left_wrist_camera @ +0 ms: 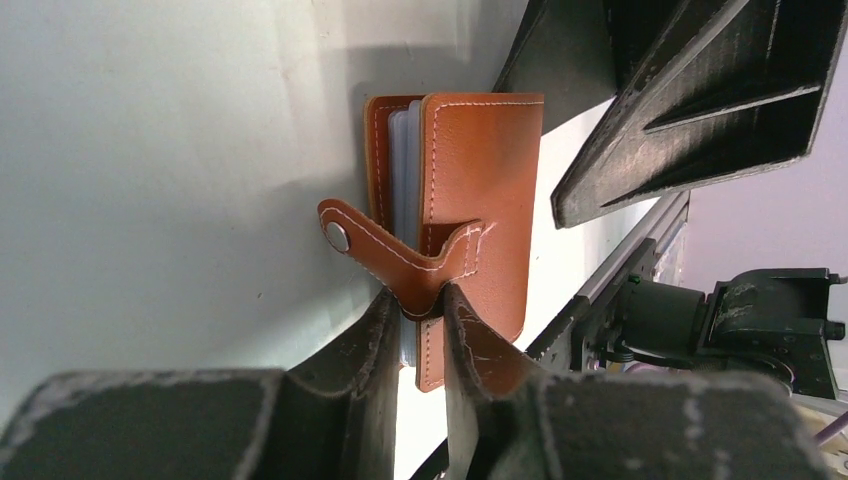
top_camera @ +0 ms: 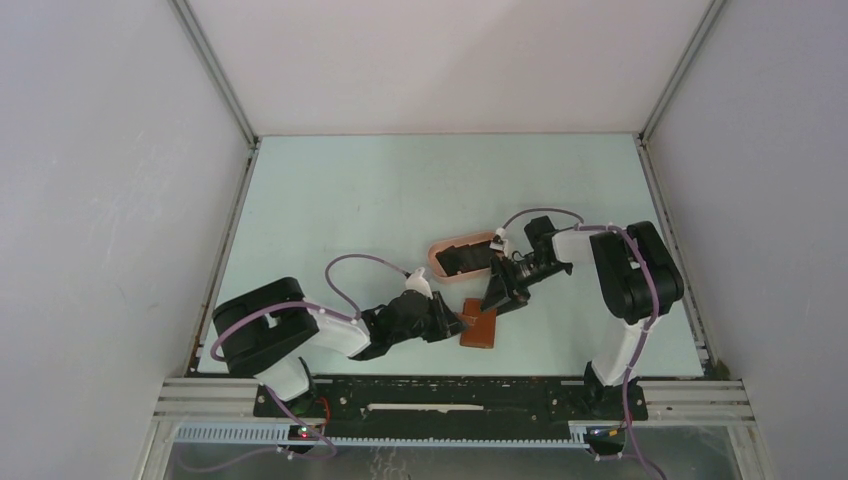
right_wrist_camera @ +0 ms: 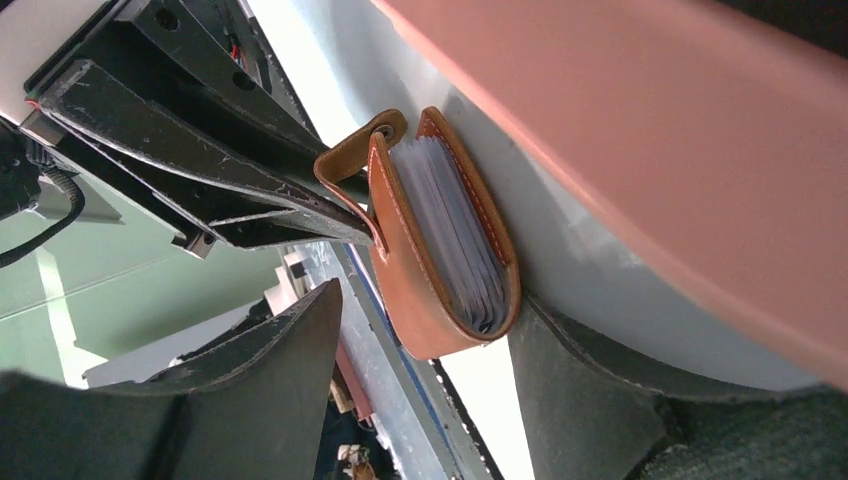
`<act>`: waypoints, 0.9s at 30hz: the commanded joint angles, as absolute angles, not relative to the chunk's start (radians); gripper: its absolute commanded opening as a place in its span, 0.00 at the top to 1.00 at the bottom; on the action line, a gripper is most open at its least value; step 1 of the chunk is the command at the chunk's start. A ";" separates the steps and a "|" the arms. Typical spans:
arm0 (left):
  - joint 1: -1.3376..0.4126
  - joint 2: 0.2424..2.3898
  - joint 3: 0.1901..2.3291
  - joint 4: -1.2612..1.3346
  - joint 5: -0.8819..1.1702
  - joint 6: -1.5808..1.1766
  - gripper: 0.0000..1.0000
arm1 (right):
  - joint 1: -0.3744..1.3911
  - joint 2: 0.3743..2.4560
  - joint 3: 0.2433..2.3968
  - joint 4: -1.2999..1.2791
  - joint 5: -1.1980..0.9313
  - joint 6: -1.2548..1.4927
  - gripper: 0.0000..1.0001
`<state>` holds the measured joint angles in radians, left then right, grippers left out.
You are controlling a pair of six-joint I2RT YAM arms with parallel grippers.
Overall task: Put the credit cards into the card holder
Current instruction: Turn over the card holder at the center of the board.
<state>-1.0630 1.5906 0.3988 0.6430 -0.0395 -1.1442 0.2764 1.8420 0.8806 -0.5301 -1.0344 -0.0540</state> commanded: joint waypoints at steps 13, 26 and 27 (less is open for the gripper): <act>-1.069 1.661 0.396 0.568 -0.008 -1.114 0.86 | 0.283 1.880 0.882 -0.505 -1.117 -0.049 0.48; -1.065 1.564 0.308 0.692 -0.016 -1.113 0.77 | 0.217 1.845 0.882 -0.544 -1.189 -0.115 0.99; -1.065 1.542 0.295 0.702 -0.019 -1.109 0.75 | 0.216 1.836 0.881 -0.548 -1.195 -0.122 1.00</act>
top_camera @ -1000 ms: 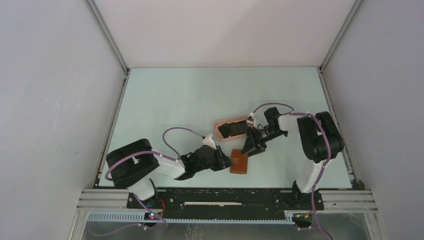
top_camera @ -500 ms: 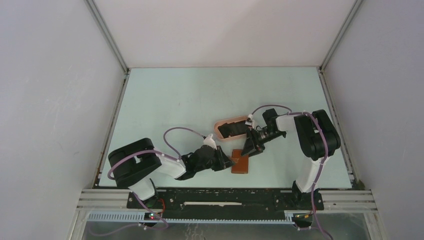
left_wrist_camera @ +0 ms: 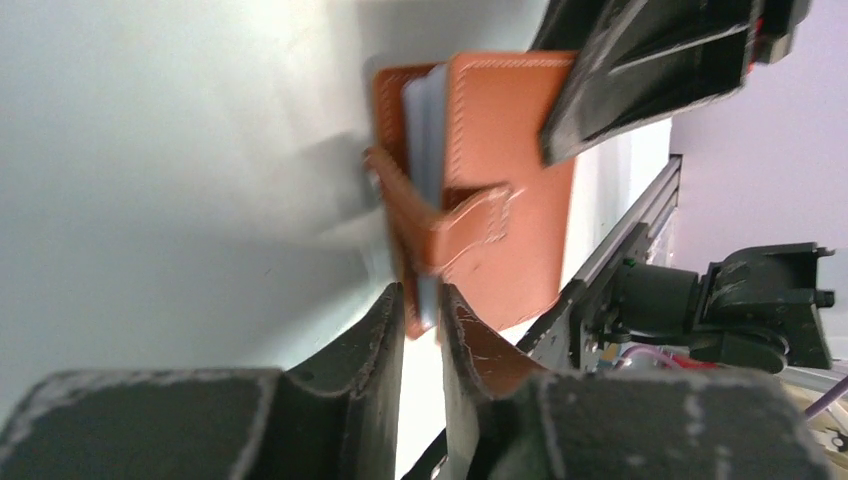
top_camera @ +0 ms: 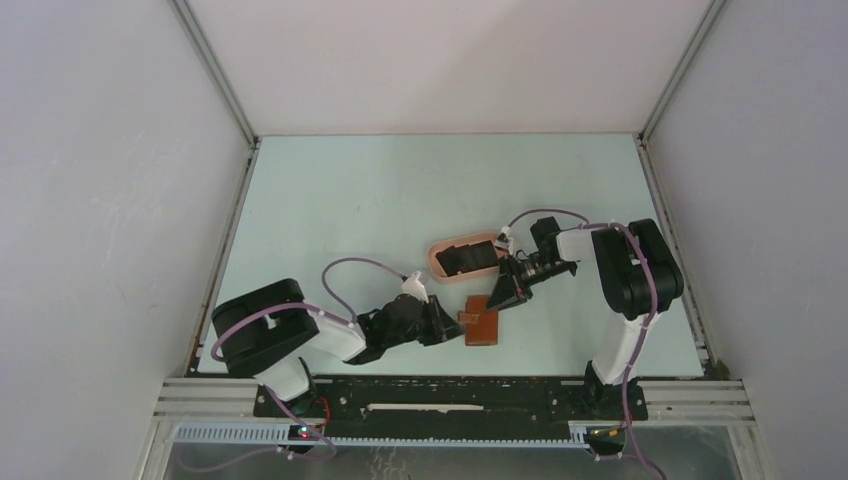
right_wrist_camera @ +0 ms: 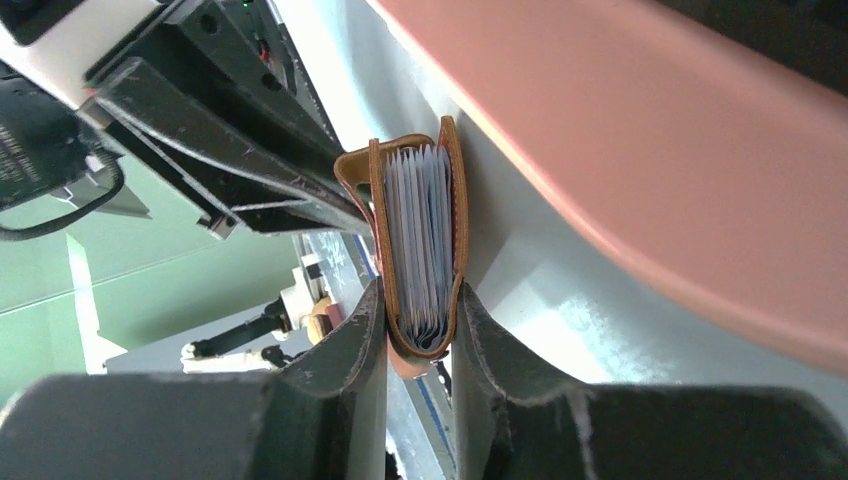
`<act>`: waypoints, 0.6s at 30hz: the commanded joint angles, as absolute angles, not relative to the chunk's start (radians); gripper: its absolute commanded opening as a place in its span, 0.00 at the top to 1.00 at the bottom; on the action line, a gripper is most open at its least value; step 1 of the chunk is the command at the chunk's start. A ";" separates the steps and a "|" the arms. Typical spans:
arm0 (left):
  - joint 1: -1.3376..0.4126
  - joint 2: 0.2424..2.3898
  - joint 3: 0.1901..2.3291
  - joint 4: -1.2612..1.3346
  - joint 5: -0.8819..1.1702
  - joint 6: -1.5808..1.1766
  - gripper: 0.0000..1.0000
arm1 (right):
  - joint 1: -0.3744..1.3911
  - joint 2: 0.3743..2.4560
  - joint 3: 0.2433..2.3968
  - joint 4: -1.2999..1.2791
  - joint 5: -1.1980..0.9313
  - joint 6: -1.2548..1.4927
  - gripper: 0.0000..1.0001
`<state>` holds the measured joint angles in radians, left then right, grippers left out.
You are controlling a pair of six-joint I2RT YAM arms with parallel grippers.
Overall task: Put the credit cards into the card holder
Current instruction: Turn over the card holder at the center of the board.
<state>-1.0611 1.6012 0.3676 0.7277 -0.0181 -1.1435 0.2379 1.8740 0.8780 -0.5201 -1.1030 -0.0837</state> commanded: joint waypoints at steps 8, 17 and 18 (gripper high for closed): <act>-1.065 1.345 0.163 0.792 -0.015 -1.071 0.52 | 0.216 1.763 0.892 -0.598 -1.269 -0.215 1.00; -1.065 1.168 0.085 0.911 0.018 -1.009 0.26 | 0.218 1.696 0.987 -0.874 -1.420 -0.516 1.00; -1.065 1.166 0.086 0.935 0.027 -1.007 0.24 | 0.220 1.689 0.998 -0.904 -1.433 -0.553 1.00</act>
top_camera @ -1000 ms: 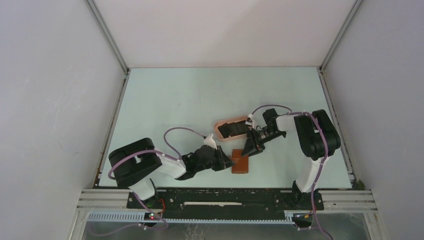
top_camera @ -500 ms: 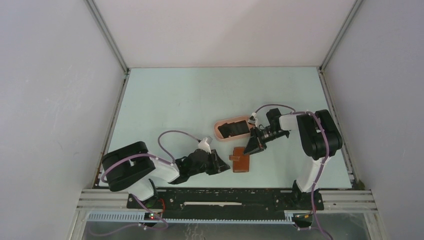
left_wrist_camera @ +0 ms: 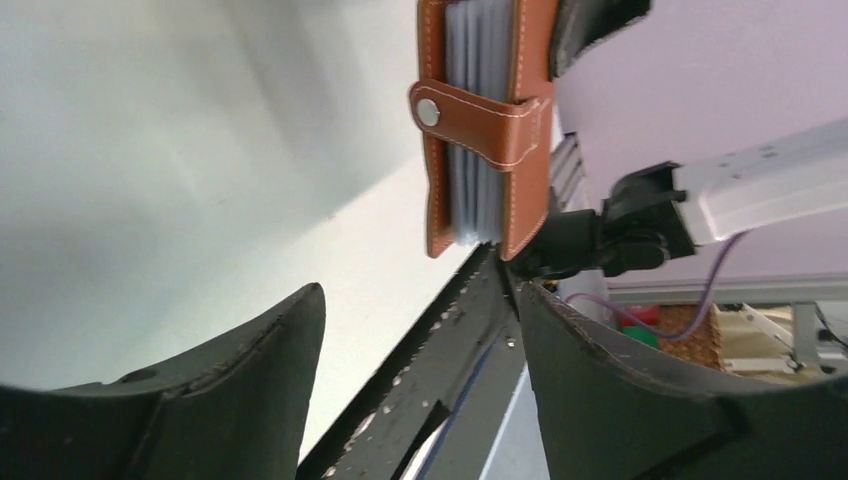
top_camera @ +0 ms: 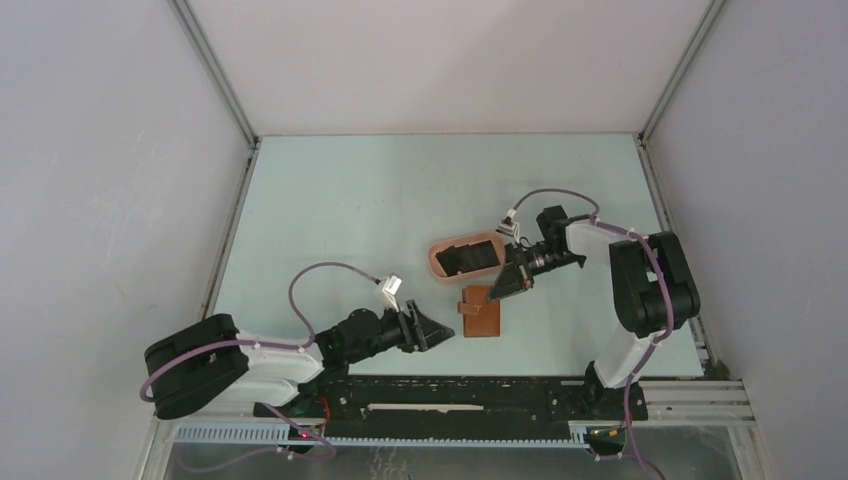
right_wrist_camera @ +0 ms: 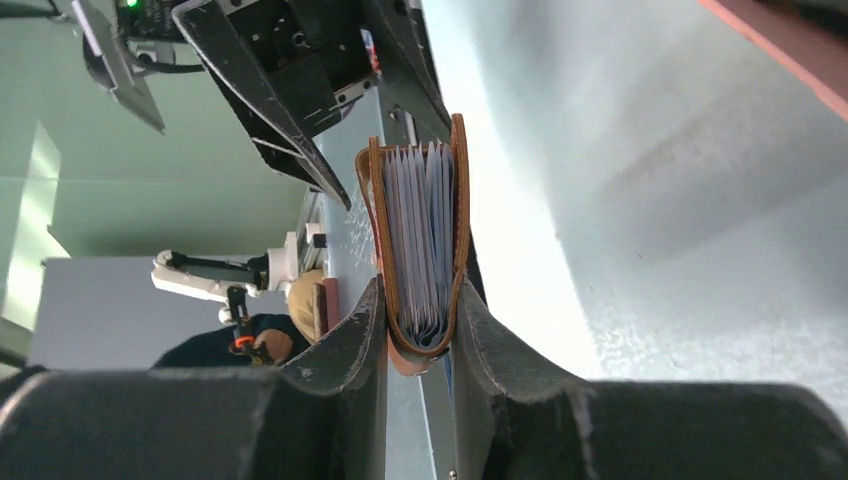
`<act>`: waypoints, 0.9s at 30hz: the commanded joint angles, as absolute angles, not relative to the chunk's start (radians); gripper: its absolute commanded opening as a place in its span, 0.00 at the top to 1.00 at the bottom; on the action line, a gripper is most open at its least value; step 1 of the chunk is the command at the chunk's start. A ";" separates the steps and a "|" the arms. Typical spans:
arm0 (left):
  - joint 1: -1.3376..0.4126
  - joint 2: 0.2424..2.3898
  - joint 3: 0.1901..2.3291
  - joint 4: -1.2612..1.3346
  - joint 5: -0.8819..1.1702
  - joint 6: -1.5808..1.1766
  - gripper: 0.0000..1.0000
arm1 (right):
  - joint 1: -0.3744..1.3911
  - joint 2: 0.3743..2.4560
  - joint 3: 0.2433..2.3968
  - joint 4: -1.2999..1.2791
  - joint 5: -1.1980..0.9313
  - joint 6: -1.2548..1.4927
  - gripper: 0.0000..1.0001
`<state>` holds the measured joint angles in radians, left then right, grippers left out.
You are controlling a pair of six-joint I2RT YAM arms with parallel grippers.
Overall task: Put the credit cards into the card holder
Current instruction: Turn over the card holder at the center of the board.
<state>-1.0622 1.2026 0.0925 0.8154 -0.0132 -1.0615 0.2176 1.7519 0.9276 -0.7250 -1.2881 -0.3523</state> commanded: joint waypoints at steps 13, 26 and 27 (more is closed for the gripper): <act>-1.066 1.461 0.145 1.417 0.152 -1.068 0.05 | 0.241 1.635 1.025 -0.974 -1.495 -0.630 1.00; -1.081 1.598 0.256 1.443 0.174 -1.120 0.30 | 0.266 1.643 1.038 -0.991 -1.479 -0.643 1.00; -1.081 1.616 0.265 1.442 0.179 -1.130 0.34 | 0.267 1.643 1.039 -0.991 -1.479 -0.643 1.00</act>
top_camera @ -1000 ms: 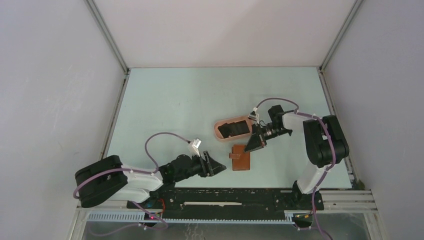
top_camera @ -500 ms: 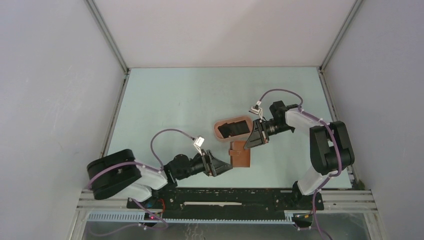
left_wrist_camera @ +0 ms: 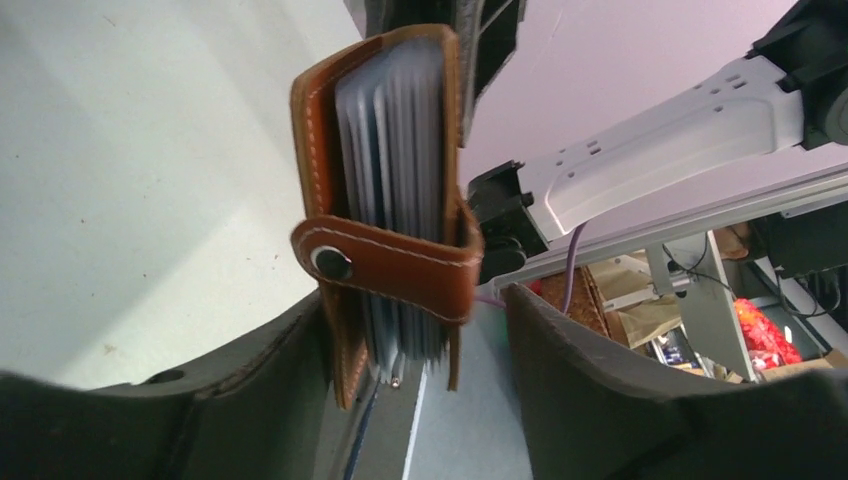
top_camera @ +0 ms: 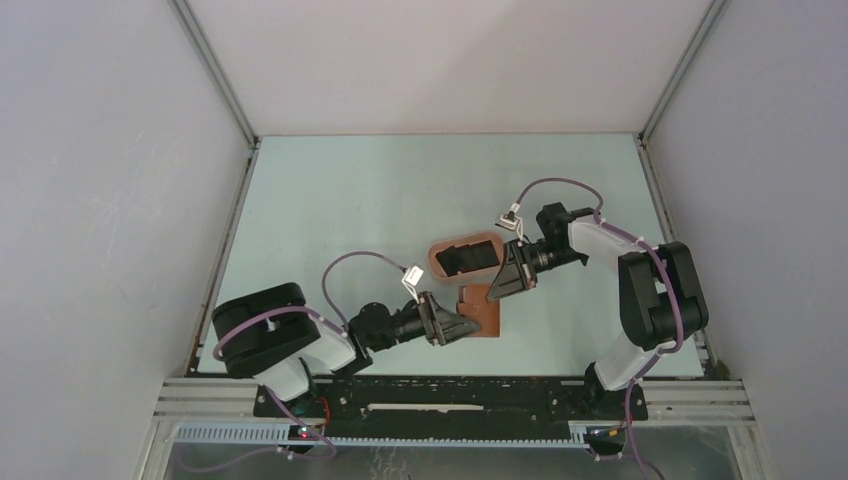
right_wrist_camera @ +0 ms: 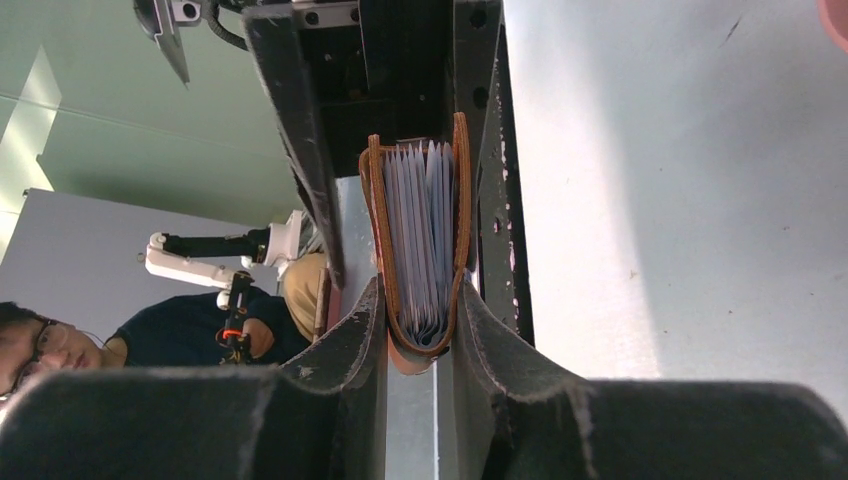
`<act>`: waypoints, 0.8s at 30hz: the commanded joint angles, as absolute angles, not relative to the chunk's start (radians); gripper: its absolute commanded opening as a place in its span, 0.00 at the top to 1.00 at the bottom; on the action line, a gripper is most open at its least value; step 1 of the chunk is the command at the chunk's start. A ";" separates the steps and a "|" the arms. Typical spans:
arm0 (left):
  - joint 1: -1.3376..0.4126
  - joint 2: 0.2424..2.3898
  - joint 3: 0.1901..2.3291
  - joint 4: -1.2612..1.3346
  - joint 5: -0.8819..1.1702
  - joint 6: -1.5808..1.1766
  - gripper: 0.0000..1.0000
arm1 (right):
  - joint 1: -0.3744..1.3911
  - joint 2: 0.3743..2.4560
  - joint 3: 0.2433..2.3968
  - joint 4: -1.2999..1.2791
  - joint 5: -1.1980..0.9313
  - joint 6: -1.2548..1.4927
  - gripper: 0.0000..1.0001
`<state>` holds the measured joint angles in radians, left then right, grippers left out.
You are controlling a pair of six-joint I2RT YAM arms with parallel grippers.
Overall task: Put the credit cards into the card holder
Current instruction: Turn over the card holder at the center of the board.
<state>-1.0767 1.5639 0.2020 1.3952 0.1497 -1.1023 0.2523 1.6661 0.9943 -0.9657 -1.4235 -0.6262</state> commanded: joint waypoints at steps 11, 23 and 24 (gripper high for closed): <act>-1.080 1.640 0.267 1.420 0.169 -1.132 0.94 | 0.267 1.635 1.048 -0.986 -1.439 -0.637 0.75; -1.162 1.201 0.400 0.288 -0.179 -0.815 1.00 | 0.131 1.367 1.106 -0.996 -1.258 -0.665 0.38; -1.184 1.183 0.462 0.136 -0.256 -0.785 0.99 | 0.117 1.341 1.107 -0.982 -1.240 -0.651 0.38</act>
<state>-1.1175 1.3041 0.2794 0.8177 0.0261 -0.9783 0.1707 1.4631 1.0676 -1.0096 -1.2995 -0.6651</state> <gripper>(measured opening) 0.330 0.612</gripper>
